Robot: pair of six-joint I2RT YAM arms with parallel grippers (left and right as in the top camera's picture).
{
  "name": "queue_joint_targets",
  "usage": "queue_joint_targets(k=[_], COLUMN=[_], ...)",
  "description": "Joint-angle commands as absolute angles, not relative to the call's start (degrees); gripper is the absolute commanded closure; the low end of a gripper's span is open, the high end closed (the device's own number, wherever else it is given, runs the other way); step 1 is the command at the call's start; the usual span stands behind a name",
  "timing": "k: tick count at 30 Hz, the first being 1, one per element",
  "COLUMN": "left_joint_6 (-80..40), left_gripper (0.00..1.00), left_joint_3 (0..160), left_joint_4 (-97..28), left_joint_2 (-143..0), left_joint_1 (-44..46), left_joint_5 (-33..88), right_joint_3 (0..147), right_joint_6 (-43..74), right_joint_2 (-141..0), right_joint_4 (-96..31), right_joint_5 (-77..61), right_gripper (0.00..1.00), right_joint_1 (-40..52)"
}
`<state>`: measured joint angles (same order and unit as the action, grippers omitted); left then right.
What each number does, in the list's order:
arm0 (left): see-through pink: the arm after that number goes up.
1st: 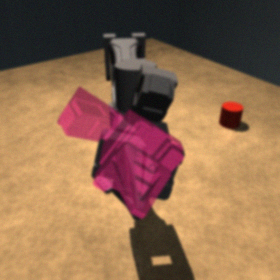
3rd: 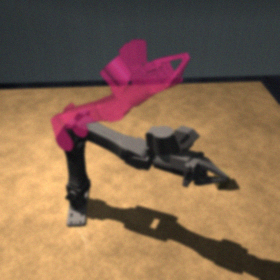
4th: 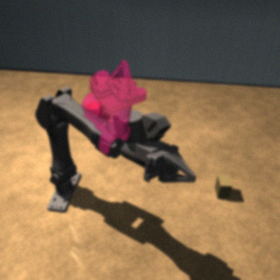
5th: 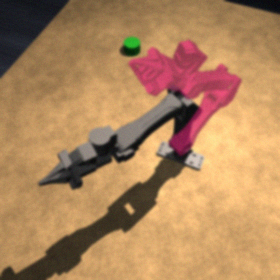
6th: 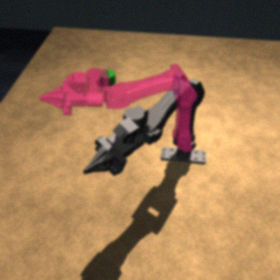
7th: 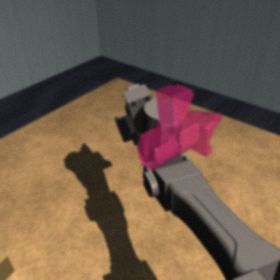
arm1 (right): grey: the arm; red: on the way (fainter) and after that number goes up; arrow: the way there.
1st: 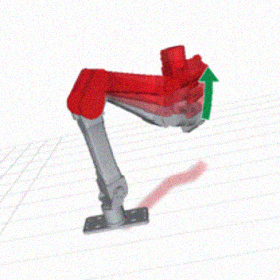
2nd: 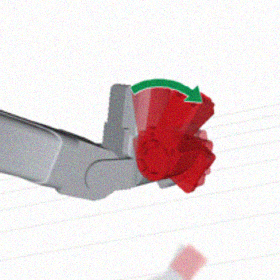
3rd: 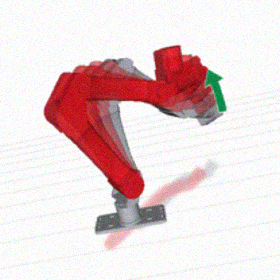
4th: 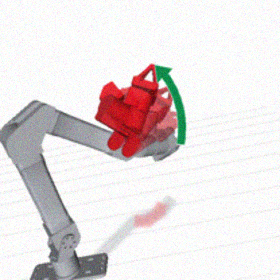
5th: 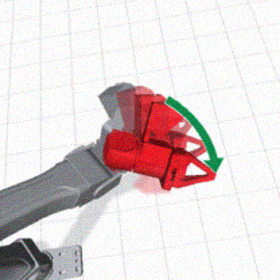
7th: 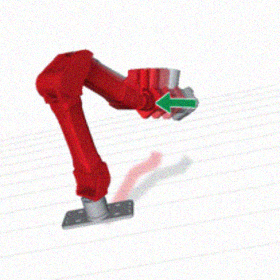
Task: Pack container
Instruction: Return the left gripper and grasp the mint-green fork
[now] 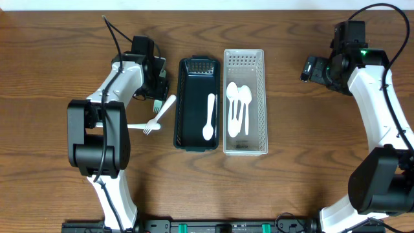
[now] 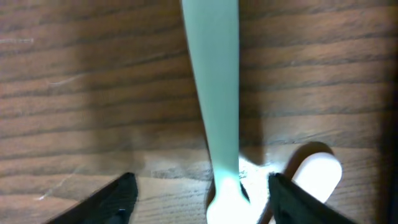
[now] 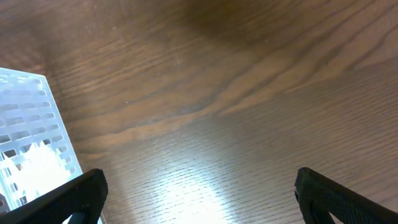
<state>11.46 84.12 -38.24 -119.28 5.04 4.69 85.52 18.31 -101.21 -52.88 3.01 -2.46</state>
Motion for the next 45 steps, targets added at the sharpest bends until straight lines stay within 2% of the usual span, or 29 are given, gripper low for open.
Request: queue_joint_targets(k=[1,9,13,16,25,27,30,32,33,45], left_joint_6=[12.6,12.6,12.6,12.2,10.3,10.3,10.3,10.3,10.3,10.7], left_gripper=[0.41,0.44,0.54,0.57,0.58,0.63,0.77,0.9,0.92,0.94], left_joint_3=[83.3,81.4,81.4,81.0,77.6,77.3,77.3,77.3,77.3,83.2], left_joint_4=[-37.3,-35.2,-35.3,-35.3,-33.8,-33.7,-33.7,-33.9,-34.0,-42.0], left_joint_2=[-119.9,-119.9,-119.9,-119.9,-119.9,-119.9,-119.9,-119.9,-119.9,-113.8], left_joint_1=[5.2,5.2,5.2,5.4,6.0,6.0,6.0,6.0,6.0,6.0], left_joint_5=[5.6,5.6,5.6,5.6,5.6,5.6,5.6,5.6,5.6,1.5], right_joint_3=[86.4,86.4,86.4,86.4,86.4,86.4,86.4,86.4,86.4,86.4], right_joint_6=[18.2,18.2,18.2,18.2,18.2,18.2,18.2,18.2,18.2,18.2], right_joint_2=[-100.6,-100.6,-100.6,-100.6,-100.6,-100.6,-100.6,-100.6,-100.6,-100.6], right_joint_4=[-52.9,-52.9,-52.9,-52.9,-52.9,-52.9,-52.9,-52.9,-52.9,-52.9], right_joint_5=[3.0,3.0,3.0,3.0,3.0,3.0,3.0,3.0,3.0,3.0], right_gripper=[0.01,0.01,0.01,0.01,0.01,0.01,0.01,0.01,0.01,0.01], right_joint_1=[-2.8,-2.8,-2.8,-2.8,-2.8,-2.8,-2.8,-2.8,-2.8,-2.8])
